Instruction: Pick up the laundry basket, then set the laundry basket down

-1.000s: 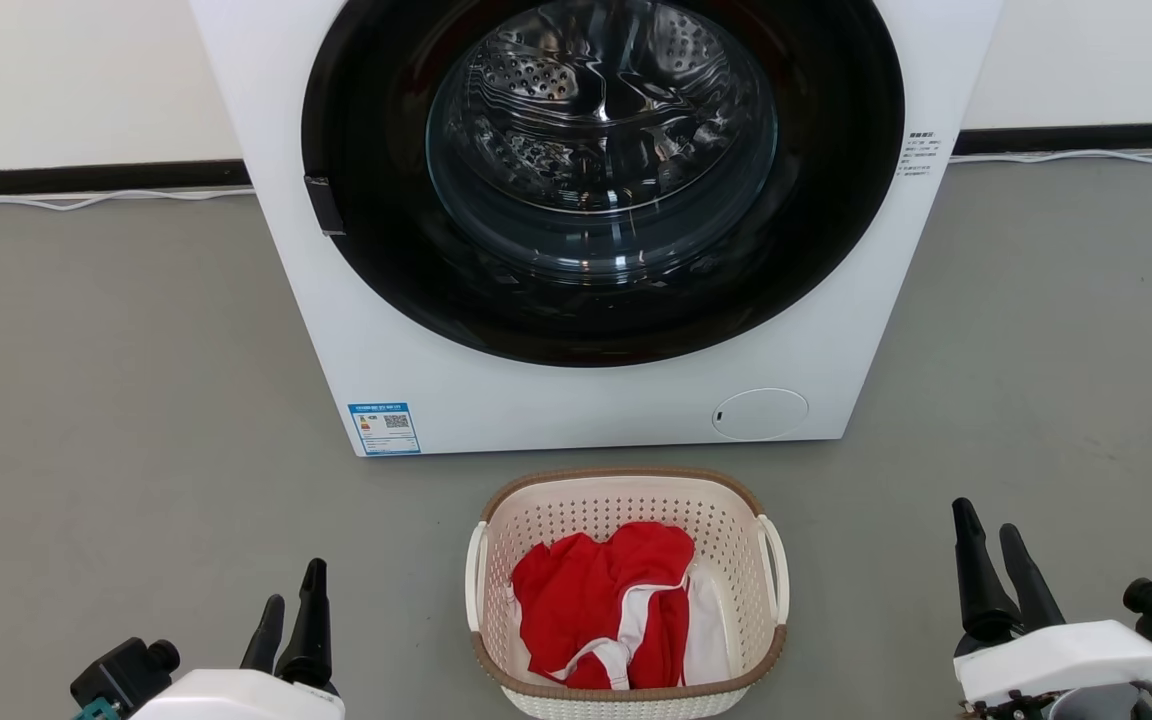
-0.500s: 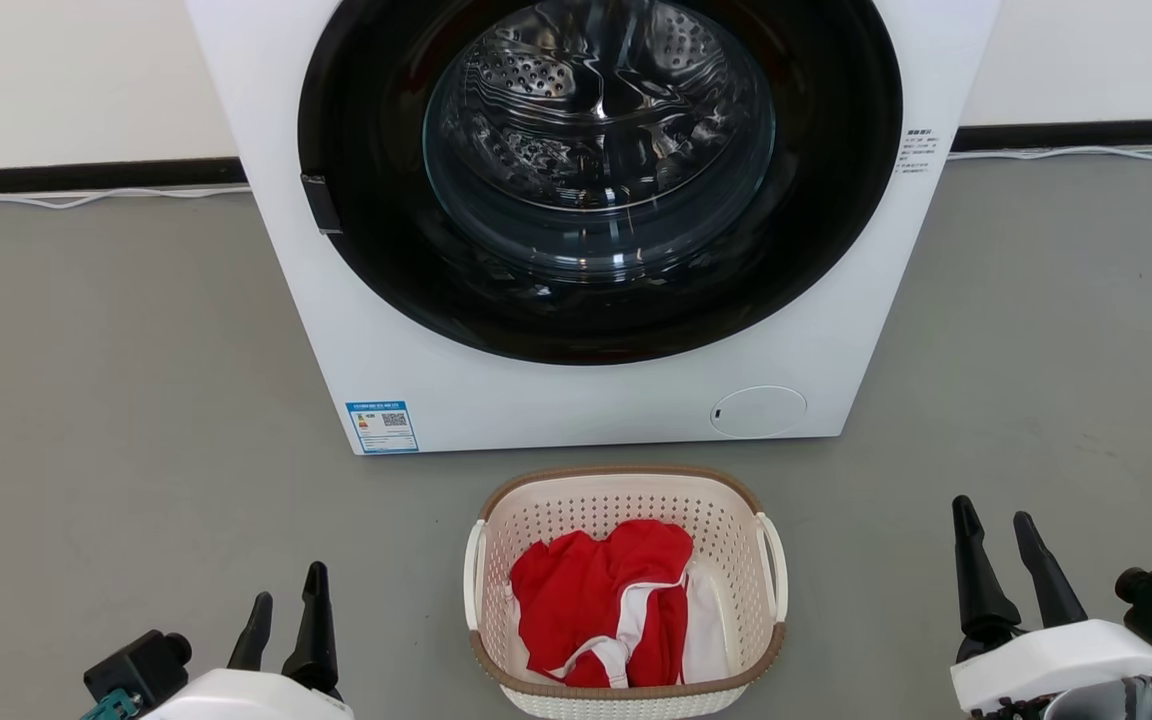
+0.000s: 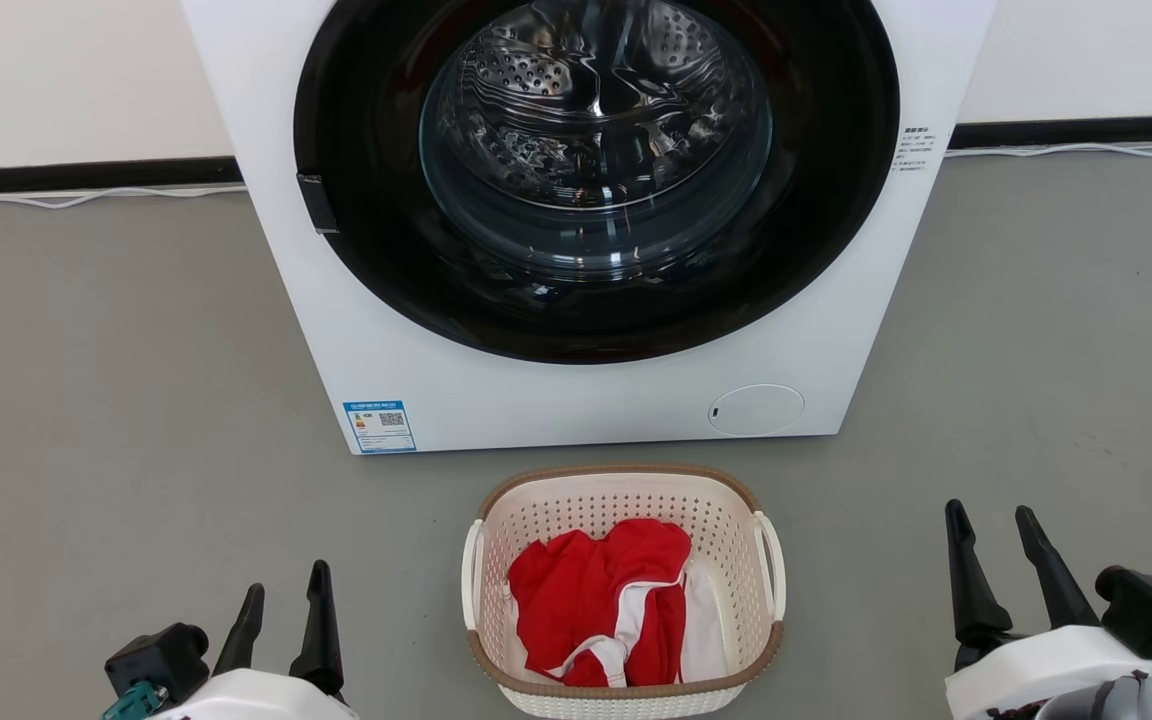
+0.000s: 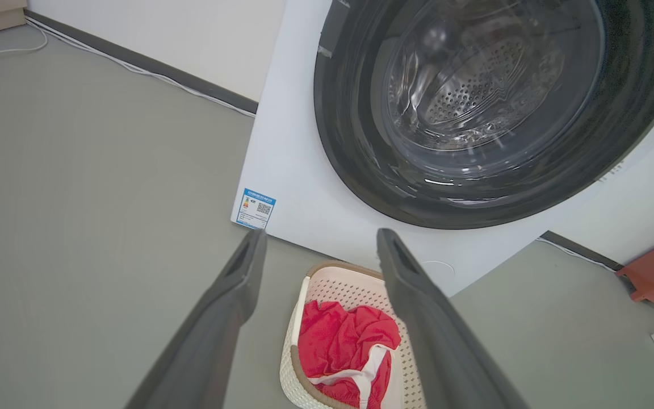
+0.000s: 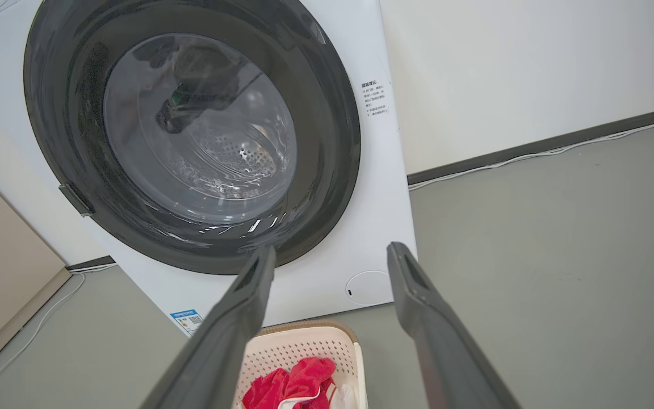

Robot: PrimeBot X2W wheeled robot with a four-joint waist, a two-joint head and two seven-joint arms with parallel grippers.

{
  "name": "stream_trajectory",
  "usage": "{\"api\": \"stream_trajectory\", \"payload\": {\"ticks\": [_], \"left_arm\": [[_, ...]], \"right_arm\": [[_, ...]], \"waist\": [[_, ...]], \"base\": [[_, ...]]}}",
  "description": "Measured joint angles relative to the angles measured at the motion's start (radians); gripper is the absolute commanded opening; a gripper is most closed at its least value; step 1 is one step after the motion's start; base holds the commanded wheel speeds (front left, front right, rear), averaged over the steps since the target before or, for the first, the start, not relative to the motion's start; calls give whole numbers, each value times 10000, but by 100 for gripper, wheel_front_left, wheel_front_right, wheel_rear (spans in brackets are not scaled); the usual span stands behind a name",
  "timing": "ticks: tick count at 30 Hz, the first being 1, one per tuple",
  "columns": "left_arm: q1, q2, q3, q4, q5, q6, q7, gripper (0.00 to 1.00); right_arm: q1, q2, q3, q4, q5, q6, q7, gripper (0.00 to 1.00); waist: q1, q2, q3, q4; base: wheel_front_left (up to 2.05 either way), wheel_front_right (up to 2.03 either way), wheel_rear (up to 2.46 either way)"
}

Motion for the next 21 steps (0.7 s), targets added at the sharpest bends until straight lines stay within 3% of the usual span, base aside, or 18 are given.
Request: {"api": "stream_trajectory", "payload": {"ticks": [21], "left_arm": [[12, 21, -8, 17, 2527, 130, -610, 100]], "right_arm": [[-102, -121, -81, 297, -2706, 4, -616, 100]], "waist": [[0, 0, 20, -30]], "base": [[0, 0, 0]]}}
